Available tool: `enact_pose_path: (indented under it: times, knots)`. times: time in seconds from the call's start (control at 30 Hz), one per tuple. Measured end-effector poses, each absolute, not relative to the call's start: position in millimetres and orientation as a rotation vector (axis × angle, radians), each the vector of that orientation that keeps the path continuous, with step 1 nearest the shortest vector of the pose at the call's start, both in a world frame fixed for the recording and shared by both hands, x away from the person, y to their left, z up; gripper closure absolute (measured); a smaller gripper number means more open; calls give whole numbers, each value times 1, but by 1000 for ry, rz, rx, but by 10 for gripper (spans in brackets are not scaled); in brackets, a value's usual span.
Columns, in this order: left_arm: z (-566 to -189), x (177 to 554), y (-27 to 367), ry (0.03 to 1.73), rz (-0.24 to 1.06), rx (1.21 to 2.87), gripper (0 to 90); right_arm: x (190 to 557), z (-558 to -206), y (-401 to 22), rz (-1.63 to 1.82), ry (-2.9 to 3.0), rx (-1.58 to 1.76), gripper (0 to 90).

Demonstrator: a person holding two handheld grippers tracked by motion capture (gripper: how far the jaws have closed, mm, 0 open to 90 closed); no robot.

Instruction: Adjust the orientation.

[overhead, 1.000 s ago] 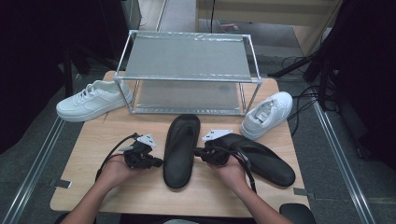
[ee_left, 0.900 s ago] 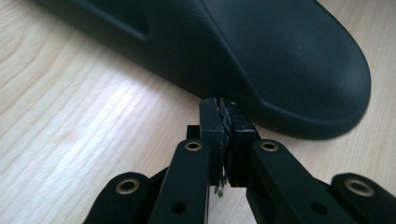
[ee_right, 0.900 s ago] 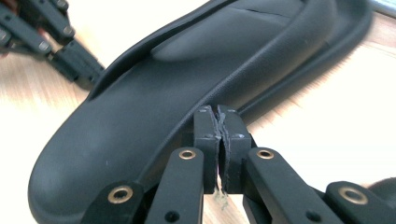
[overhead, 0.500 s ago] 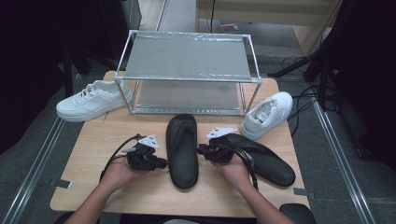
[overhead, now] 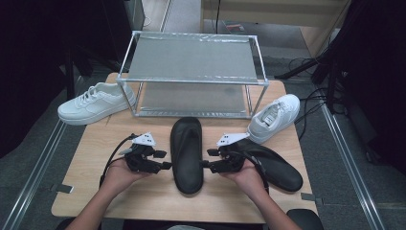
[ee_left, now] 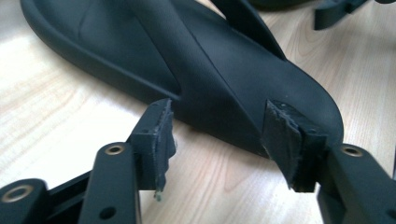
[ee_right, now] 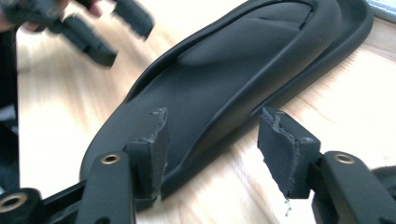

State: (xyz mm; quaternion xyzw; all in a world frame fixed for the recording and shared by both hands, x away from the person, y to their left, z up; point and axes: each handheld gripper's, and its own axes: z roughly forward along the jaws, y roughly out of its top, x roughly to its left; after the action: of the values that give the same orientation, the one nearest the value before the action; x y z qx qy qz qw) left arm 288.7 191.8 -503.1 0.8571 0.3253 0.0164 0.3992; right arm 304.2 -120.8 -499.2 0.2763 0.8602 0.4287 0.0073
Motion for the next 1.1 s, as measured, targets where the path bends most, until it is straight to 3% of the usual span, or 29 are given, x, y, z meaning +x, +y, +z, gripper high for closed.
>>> enact_pose_path:
  times: [0.53,1.1]
  knots:
    - [-502,291,192,797,77,2167,390,296,-484,-184,1368,2613,872,412]
    - [-497,303,188,809,62,2171,386,293,-489,-209,1333,2579,994,411]
